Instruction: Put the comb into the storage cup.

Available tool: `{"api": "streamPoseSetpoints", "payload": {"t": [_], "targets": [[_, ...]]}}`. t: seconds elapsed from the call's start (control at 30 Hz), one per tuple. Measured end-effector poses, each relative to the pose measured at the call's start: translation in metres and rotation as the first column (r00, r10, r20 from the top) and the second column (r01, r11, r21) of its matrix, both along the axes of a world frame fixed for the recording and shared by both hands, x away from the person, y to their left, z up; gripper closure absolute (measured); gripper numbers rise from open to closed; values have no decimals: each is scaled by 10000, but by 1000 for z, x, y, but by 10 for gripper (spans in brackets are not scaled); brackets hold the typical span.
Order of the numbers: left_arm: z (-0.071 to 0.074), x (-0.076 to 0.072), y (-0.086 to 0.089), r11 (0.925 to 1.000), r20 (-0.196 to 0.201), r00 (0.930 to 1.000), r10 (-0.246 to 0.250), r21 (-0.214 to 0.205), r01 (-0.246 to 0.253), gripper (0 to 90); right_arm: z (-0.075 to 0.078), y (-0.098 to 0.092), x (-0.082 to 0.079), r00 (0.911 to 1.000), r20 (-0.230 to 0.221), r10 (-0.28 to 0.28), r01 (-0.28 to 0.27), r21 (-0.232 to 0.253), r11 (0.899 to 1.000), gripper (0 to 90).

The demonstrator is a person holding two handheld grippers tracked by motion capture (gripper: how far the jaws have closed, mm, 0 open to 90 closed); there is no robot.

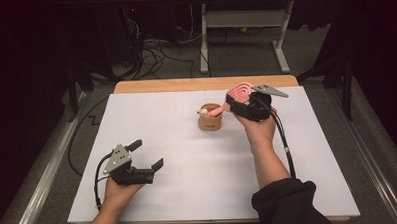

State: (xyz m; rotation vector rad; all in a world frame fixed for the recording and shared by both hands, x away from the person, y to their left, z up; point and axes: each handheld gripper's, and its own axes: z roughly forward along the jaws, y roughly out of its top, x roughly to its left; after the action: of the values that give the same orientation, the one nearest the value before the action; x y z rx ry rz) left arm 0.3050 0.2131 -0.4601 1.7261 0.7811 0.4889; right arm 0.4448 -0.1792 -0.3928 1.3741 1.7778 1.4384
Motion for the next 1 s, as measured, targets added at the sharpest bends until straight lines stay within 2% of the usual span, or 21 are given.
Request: {"api": "streamPoseSetpoints", "payload": {"t": [0.47,0.7,0.9,1.0], "targets": [[0,1,2,10000,0,10000,38,54,-38,0,-3,2,2,9999,-14,162,-161,84,9998,233],[0,1,2,9999,-33,10000,20,104,-20,0,-4,2,4,9994,-248,240,-237,119,9996,162],[0,1,2,9999,-41,10000,8,109,-8,0,-6,1,4,9989,-431,204,-207,-81,9998,141],[0,1,2,10000,-40,10000,15,96,-15,0,-6,1,4,9992,-366,181,-186,-117,9998,129]]}}
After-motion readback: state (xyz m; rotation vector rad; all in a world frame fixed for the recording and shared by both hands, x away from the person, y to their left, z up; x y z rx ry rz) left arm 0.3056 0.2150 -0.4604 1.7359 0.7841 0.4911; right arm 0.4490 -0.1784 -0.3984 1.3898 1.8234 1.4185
